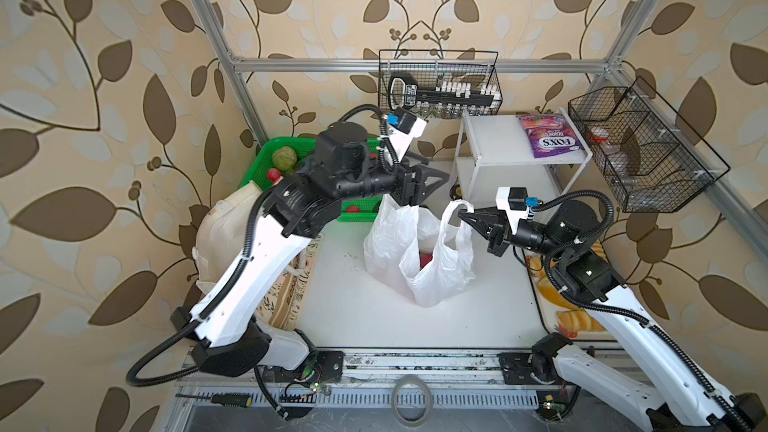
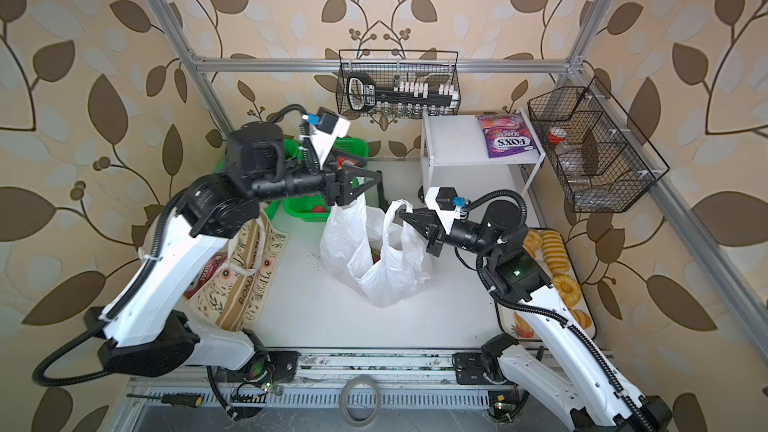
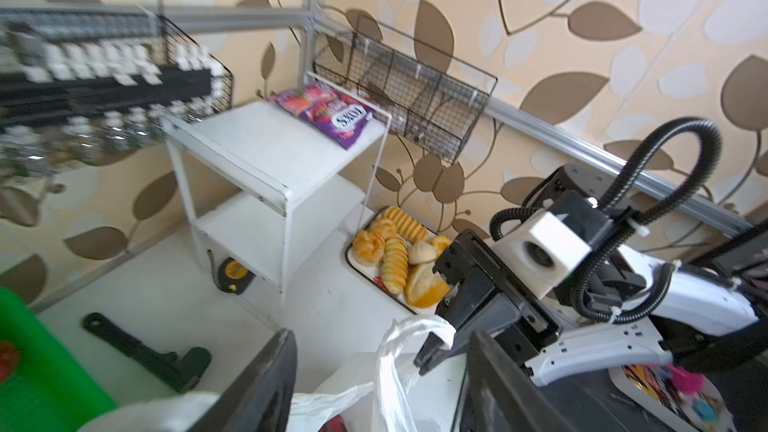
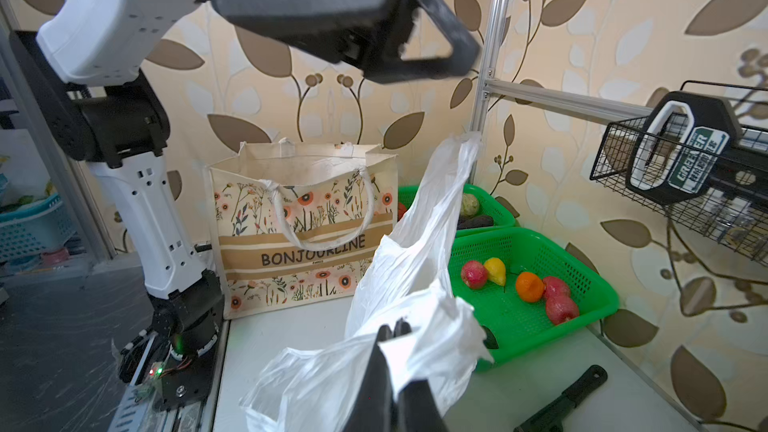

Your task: Place the mixed food into the grocery bags and tie them

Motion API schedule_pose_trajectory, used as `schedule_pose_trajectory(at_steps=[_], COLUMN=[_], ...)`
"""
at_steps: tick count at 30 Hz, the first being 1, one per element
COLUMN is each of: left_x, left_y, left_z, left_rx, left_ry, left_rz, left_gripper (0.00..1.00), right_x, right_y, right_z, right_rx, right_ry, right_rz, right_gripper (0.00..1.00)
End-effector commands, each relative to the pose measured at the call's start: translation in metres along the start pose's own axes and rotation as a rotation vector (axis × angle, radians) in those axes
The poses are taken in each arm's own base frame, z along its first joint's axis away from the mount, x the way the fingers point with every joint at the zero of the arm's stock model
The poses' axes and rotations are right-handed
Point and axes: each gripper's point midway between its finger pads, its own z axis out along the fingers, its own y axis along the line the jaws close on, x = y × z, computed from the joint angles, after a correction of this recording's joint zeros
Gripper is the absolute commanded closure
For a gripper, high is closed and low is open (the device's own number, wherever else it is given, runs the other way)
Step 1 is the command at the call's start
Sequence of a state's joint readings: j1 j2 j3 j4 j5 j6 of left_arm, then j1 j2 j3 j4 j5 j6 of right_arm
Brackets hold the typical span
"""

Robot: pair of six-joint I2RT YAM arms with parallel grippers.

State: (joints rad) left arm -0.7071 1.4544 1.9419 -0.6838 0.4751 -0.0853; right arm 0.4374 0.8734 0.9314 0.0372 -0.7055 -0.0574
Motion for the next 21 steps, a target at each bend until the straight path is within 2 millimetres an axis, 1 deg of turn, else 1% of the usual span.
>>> schedule_pose_trajectory(at_steps=[1,4,6,8,12,17,19,21], left_x=[0.017,0.029,0.038,0.045,0.052,0.051,0.055,0.061], left_y=[-0.027,-0.024,-0.021,-0.022,-0.026,-0.031,-0.034,-0.033], left_z=[0.010,0.021,0.026,0.028,0.026,0.017,0.014,0.013], left_rx=[0.193,0.221,0.223,0.247,0.271,0.281,0.297,0.297], left_ry=[0.094,0.143,0.178,0.204,0.226,0.193,0.191,0.211], left_rz=[0.041,0.042,0.047,0.055,0.069,0.113,0.134,0.145], left_gripper=[0.33,0.32,0.32,0.32,0.30,0.25,0.23,0.23], right_x=[-0.008,-0.005,-0.003,-0.002,0.001,0.003,0.004,0.003], right_y=[0.012,0.013,0.013,0.012,0.008,0.003,0.003,0.003], right_z=[-0.005,-0.005,-0.005,-0.005,-0.004,-0.004,-0.004,-0.003], right_rx=[-0.048,-0.058,-0.057,-0.053,-0.027,-0.003,-0.003,-0.006], right_ry=[-0.004,0.006,0.013,0.018,0.028,0.035,0.037,0.033], right_rz=[-0.087,-0.096,-0.096,-0.101,-0.107,-0.115,-0.118,-0.121], right_gripper=[1.00,1.00,1.00,1.00,1.00,1.00,1.00,1.00])
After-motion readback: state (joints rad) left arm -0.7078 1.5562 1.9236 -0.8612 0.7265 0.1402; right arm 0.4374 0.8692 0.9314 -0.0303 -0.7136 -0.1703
